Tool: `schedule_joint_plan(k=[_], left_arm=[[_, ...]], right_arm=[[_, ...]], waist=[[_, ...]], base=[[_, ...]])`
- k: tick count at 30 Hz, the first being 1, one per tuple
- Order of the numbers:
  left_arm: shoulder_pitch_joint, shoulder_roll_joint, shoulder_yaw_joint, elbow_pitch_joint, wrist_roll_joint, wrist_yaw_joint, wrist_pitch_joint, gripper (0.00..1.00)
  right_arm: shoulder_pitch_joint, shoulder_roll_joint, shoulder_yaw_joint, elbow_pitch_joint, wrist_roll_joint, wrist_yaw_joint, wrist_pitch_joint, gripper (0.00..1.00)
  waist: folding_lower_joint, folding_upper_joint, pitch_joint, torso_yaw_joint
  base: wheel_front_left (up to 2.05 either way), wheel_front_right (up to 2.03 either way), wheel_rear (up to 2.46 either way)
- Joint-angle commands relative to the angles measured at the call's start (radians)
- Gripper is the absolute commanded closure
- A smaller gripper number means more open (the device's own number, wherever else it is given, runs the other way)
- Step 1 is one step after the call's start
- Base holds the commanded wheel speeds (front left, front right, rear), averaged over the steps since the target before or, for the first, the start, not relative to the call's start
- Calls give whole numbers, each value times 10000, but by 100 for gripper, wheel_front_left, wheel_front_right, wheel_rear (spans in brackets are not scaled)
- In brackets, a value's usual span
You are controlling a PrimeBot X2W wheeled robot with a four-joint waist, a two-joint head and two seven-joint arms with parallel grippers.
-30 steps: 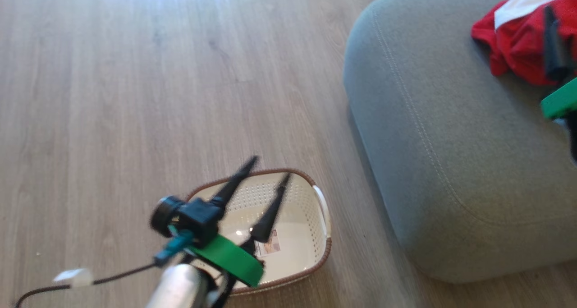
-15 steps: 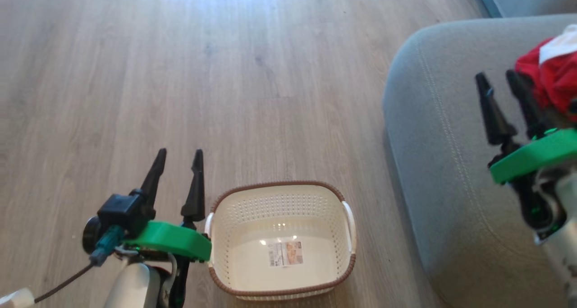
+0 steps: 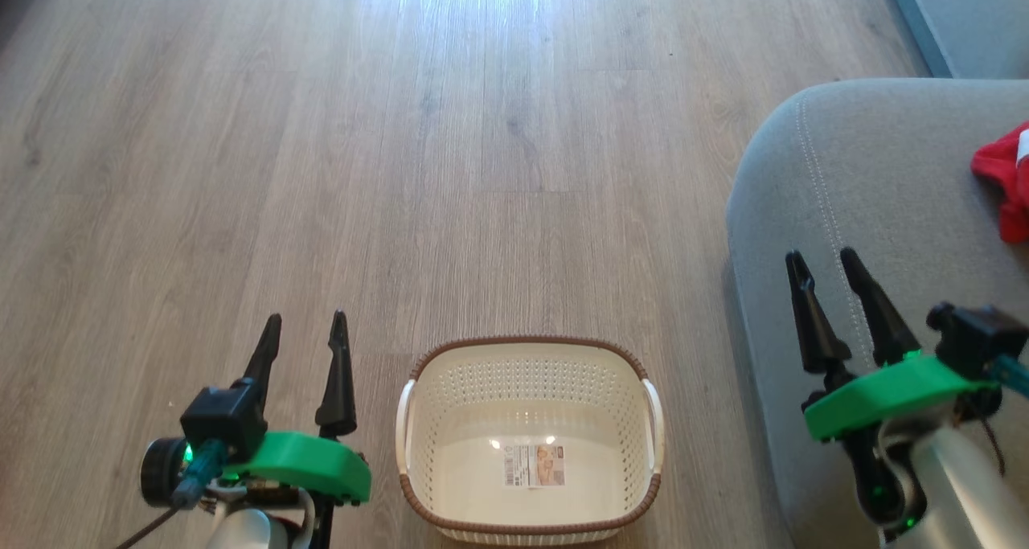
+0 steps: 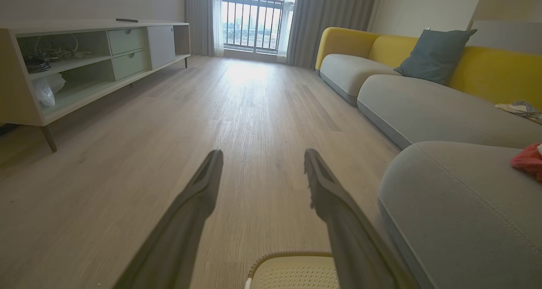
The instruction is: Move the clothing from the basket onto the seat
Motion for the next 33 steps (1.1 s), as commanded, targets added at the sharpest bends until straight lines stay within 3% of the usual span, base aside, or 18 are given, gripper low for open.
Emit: schedule_joint_plan(k=[1, 9, 29, 33], left_arm=[[-326, 4, 292, -377, 70, 12, -53, 0], [-142, 3, 253, -603, 494, 3, -53, 0], [-32, 3, 382, -868, 160, -72, -53, 0], [22, 3, 398, -657, -164, -253, -53, 0]], right_arm=[[-21, 67, -35, -350, -77, 0, -104, 0], [669, 792, -334, -316, -846, 0, -104, 0], [674, 903, -498, -223, -1021, 0, -104, 0], [661, 920, -492, -164, -1047, 0, -105, 0]], waist=[[1, 0, -6, 31], [1, 0, 20, 140], [1, 0, 36, 238], [1, 0, 15, 203]], base=[[0, 0, 0], [0, 0, 0], [0, 0, 0], [0, 0, 0]])
